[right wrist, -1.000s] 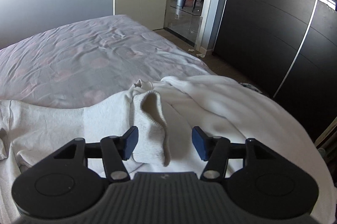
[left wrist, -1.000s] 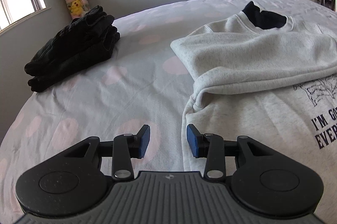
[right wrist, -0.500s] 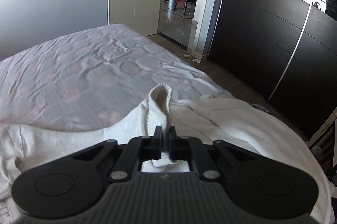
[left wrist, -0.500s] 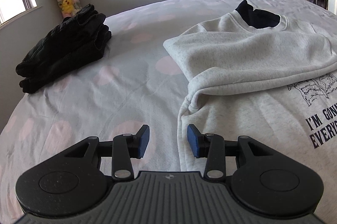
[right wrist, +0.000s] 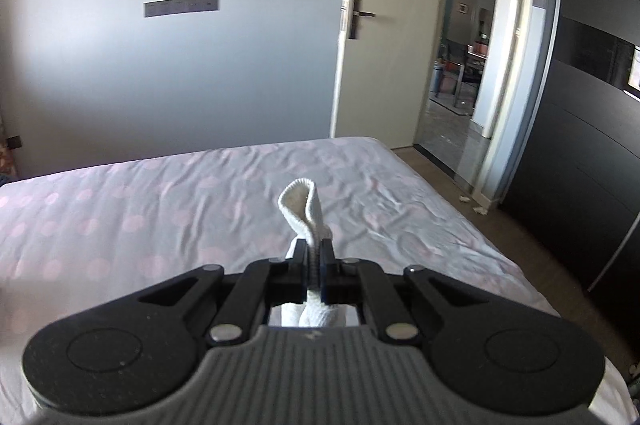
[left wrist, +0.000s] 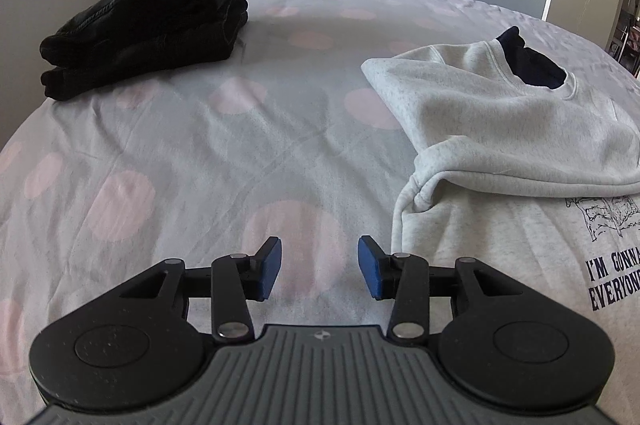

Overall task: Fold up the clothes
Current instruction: 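Grasp the other sleeve cuff with the right gripper and lift it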

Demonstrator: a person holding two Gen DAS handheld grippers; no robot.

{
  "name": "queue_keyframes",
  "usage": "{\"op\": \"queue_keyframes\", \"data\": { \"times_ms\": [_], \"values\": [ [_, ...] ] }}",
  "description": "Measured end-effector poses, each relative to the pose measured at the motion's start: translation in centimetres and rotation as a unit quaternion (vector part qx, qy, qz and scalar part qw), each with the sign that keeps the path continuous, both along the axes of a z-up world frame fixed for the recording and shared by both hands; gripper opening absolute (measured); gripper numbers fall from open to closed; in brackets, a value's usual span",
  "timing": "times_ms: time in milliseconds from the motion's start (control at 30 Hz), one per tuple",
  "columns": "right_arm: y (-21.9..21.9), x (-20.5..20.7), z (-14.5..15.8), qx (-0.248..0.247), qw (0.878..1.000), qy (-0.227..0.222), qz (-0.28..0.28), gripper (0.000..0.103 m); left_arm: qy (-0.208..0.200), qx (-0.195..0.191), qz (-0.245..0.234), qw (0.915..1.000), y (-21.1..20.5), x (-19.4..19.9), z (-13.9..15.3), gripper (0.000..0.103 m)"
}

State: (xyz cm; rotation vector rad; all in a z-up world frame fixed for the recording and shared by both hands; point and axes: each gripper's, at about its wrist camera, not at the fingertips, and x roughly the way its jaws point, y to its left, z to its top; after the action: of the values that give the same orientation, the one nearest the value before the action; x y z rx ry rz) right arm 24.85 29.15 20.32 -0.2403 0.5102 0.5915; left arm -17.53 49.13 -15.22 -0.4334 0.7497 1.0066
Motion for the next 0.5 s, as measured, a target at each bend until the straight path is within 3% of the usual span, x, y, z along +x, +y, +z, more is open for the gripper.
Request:
{"op": "queue_keyframes", "data": {
  "times_ms": [133, 267, 500],
  "values": [
    [6.2, -5.2, -0.3, -0.007, 0.997, 0.008, 0.078, 0.006, 0.005, -0.008, 0.002, 1.0, 0.6, -0.2, -0.3, 0.05],
    [11.5, -9.9, -3.3, -0.025, 0.988, 0.034, 0.151, 0.006, 0.009, -0.017, 0.001, 0.9998, 1.0, -0.1, -0.7, 0.05],
    [18.6, -15.9, -14.5, -0.081, 0.963, 0.106, 0.234, 0.006, 0.015, -0.024, -0.006, 0.9996, 1.3, 0.3, -1.0, 0.05]
  ]
}}
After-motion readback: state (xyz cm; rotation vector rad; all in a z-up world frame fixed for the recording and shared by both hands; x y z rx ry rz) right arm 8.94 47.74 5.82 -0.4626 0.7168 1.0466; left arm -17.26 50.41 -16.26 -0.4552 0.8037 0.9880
